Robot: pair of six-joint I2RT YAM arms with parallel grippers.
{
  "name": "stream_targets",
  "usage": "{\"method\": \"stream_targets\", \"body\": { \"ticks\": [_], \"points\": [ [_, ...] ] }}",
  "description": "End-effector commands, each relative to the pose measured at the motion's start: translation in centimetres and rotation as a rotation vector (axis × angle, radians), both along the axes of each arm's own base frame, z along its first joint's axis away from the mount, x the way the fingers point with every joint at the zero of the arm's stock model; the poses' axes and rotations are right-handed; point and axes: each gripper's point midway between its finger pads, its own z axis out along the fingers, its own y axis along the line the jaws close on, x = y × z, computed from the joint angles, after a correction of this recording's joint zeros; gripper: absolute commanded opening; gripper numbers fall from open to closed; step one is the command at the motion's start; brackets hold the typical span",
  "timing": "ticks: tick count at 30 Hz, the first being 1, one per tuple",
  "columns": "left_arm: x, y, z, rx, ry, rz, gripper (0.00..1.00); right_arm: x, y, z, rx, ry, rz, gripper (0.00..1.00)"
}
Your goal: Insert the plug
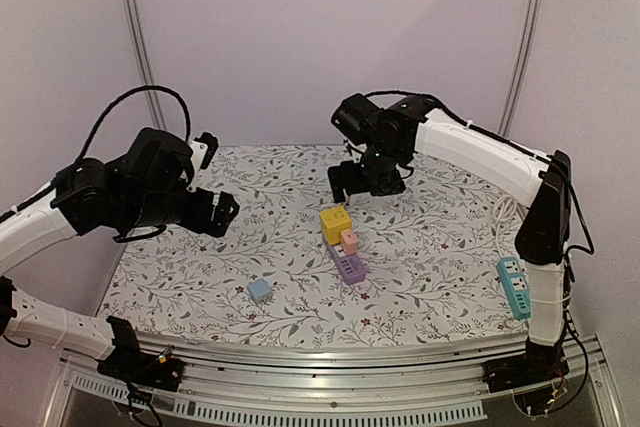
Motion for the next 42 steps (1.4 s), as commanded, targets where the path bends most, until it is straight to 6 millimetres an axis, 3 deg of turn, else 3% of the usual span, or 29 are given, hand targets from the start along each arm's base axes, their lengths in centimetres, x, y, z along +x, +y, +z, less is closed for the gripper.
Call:
{"method": "stream_targets", "body": {
  "ticks": [1,8,14,20,24,30,35,42],
  "points": [
    [-0.7,-2.1,-2.2,-0.033,0.114,-0.06,0.99,0.3,-5.2,2.0,-0.011,-0.017,-0.146,0.99],
    [-3.8,-3.1,-9.0,-0.05,0.36,-0.081,0.94,-1.6,-10.2,1.3,0.046,0.032,-0.259,0.99],
    [-5.8,-2.5,-14.1,-0.048,0.493,-0.018,0.9,-3.3,-13.4,0.1,0.098,0.101,-0.359,0.99],
    [-4.6,-2.3,-15.4,-0.104,0.543,0.227,0.87,-4.1,-13.7,0.7,0.13,0.113,-0.359,0.99],
    [-3.7,-1.8,-15.7,-0.035,0.59,0.359,0.88,-4.1,-13.1,1.1,0.169,0.12,-0.362,0.99],
    [-2.6,-4.1,-16.7,-0.02,0.661,0.436,0.86,-4.4,-12.9,1.2,0.184,0.136,-0.364,0.99],
    [-3.2,-4.2,-17.9,0.022,0.719,0.51,0.85,-5.2,-14.8,0.4,0.107,0.138,-0.4,0.99],
    [-4.4,-4.4,-20.5,-0.004,0.789,0.588,0.83,-6.0,-15.1,-0.2,0.119,0.147,-0.395,0.99]
  ]
}}
